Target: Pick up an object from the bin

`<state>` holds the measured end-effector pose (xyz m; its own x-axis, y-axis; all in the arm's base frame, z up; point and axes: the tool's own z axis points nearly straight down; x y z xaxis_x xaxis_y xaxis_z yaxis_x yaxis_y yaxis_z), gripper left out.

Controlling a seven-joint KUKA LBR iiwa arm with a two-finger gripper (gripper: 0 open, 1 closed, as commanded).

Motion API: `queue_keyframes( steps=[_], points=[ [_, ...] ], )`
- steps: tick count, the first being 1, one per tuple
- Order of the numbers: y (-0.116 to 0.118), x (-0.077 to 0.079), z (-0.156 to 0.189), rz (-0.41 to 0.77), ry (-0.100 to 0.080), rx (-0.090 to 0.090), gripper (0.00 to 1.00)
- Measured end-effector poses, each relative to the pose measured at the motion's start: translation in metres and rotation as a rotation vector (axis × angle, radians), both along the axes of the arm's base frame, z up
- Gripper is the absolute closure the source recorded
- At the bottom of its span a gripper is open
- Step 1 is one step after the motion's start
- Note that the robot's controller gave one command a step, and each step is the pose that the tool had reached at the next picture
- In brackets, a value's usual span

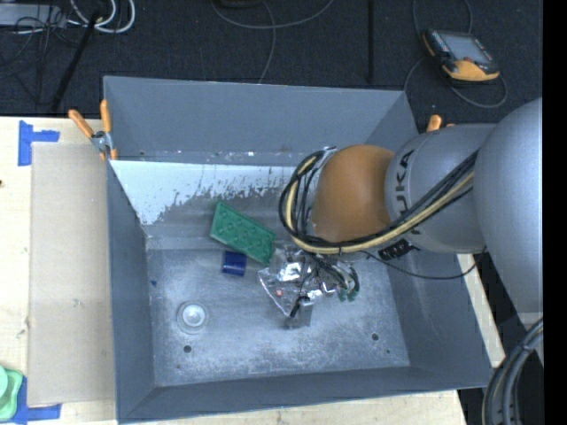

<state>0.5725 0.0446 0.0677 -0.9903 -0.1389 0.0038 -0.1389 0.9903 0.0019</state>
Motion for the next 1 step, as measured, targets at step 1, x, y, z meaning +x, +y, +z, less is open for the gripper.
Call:
queue_keyframes(
  steps=[1],
  points=[
    [0.0005, 0.0007, 0.0009, 0.0, -0.002, 0.001, 1.0]
  ],
)
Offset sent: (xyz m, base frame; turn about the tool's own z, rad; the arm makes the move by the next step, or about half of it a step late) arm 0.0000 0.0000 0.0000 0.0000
